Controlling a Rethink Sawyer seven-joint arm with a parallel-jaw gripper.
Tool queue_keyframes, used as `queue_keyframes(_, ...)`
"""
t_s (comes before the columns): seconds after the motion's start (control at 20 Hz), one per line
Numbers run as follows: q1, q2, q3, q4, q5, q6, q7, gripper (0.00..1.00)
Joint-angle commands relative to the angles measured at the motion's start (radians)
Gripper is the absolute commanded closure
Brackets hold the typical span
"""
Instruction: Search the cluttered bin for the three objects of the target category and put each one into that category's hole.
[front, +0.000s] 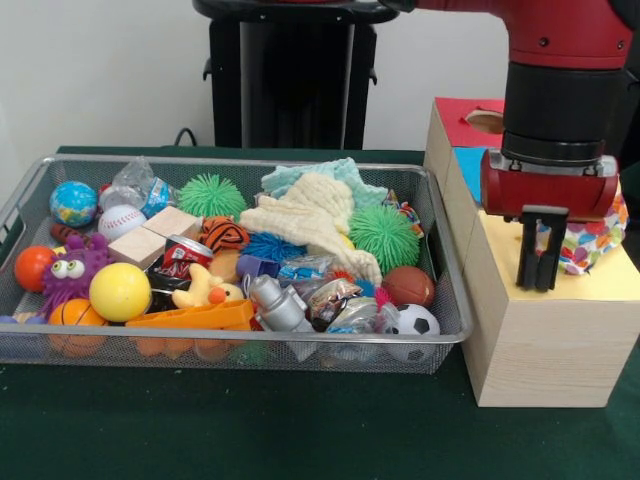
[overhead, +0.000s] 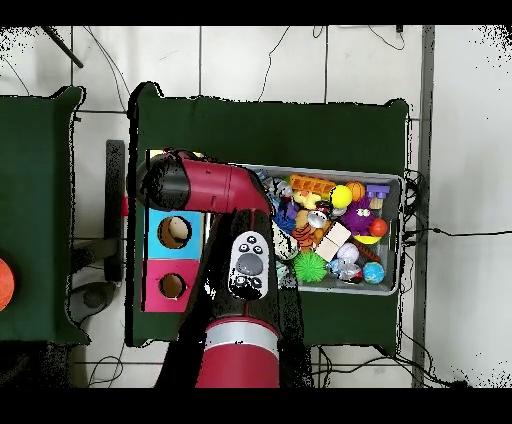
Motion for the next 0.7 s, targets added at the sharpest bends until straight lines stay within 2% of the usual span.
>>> queue_keyframes(0.05,-0.012,0.047,0.075,0.0,-0.064,0.024,0.036,1.0)
queue_keyframes(0.3,0.032,-0.051,0.034,0.069,-0.048,0.092,0.091,1.0)
queue_keyframes(0.7,0.053,-0.223,0.018,0.181,-0.023,0.251,0.092,1.0)
